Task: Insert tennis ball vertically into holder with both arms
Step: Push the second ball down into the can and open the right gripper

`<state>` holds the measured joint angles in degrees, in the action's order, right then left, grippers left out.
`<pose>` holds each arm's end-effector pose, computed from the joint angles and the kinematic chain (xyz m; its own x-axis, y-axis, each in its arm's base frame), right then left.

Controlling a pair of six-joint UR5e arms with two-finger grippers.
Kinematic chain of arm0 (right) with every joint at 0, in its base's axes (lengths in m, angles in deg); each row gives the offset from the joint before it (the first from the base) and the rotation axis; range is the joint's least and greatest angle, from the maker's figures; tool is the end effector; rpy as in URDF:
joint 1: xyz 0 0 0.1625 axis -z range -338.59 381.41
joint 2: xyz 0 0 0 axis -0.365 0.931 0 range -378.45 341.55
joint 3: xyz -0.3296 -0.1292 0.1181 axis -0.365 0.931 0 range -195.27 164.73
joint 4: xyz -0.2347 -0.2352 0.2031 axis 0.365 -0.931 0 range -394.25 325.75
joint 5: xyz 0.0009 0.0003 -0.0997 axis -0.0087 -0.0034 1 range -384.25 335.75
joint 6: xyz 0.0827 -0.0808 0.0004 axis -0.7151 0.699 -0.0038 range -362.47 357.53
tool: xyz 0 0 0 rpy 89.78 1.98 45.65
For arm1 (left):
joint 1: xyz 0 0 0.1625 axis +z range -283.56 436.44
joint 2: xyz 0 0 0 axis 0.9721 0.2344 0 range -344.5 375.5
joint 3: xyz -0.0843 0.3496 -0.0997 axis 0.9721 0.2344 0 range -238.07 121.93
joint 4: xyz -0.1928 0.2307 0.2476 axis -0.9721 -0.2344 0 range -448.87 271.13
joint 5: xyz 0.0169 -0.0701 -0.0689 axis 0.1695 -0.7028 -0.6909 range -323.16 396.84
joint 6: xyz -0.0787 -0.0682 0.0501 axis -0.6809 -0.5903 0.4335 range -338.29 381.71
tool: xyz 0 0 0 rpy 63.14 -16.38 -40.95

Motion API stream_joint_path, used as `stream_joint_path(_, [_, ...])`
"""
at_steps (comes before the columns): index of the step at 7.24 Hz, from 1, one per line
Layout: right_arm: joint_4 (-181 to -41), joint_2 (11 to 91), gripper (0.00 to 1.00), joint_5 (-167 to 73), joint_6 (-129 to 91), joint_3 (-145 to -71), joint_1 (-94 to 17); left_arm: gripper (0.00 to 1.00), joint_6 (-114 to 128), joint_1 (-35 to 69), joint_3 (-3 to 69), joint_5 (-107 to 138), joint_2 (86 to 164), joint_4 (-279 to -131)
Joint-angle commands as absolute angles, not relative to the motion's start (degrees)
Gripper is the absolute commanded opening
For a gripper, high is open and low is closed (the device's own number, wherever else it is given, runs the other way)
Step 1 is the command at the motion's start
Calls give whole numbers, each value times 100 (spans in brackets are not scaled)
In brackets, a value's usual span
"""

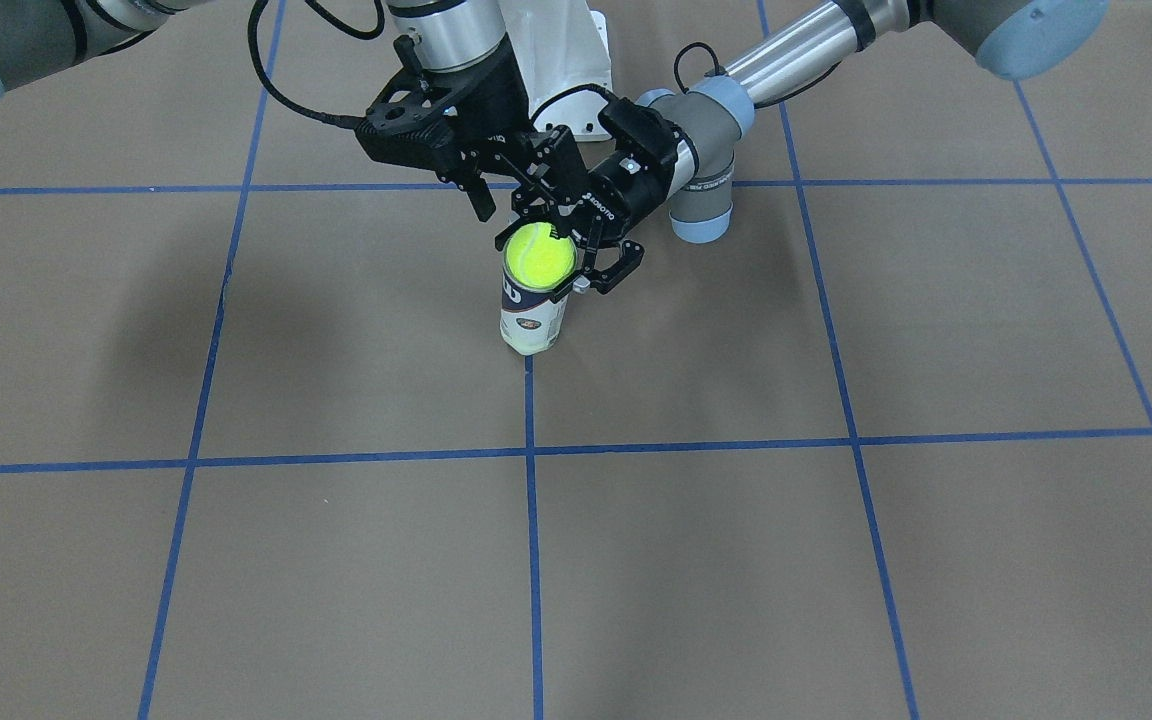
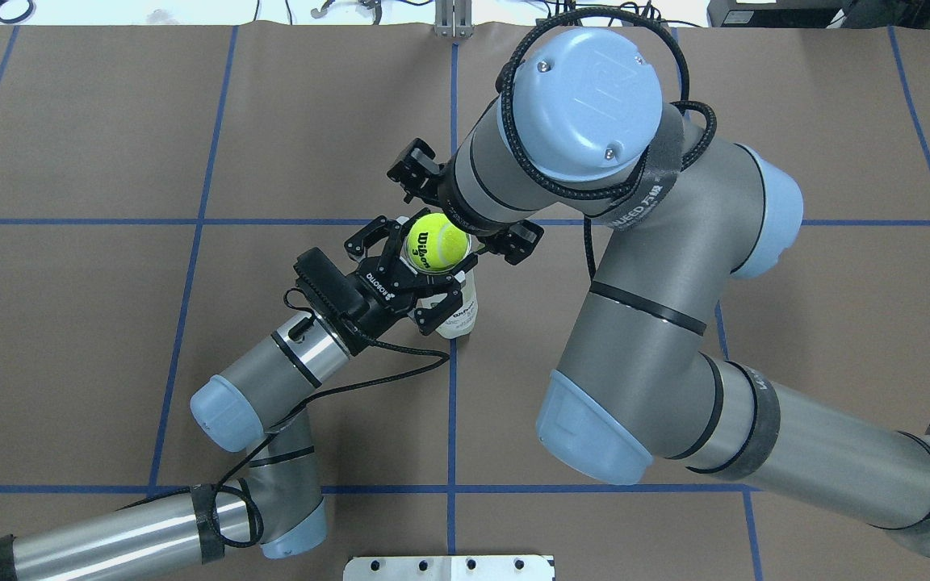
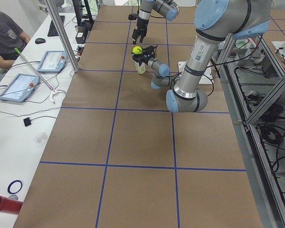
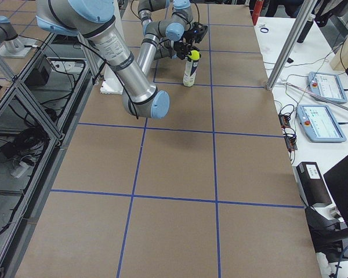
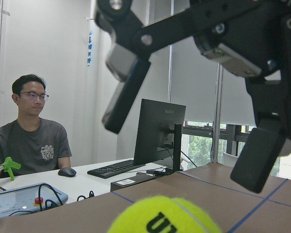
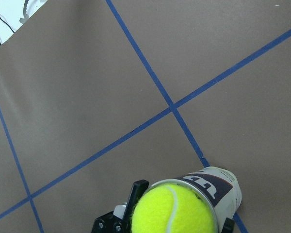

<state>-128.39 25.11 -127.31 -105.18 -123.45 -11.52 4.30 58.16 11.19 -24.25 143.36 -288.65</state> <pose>-0.4238 -0.4022 0.0577 0.3232 0.4647 0.8244 -0.4464 0.8430 -0.3002 0.5102 -0.3678 0.2089 0.4417 0.7337 -0.5162 0.7360 0.0327 0.6762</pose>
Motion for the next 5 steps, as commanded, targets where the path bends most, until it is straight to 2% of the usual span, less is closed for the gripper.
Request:
stream_joint_path(1, [-12864, 2558, 100, -12761, -10503, -12512, -1173, 87, 430, 5816, 1119, -2425, 14329, -28874])
stream_joint_path(5, [-12864, 2795, 100, -12805, -10503, -12723, -1322, 91, 422, 5816, 1215, -2425, 14346, -28874])
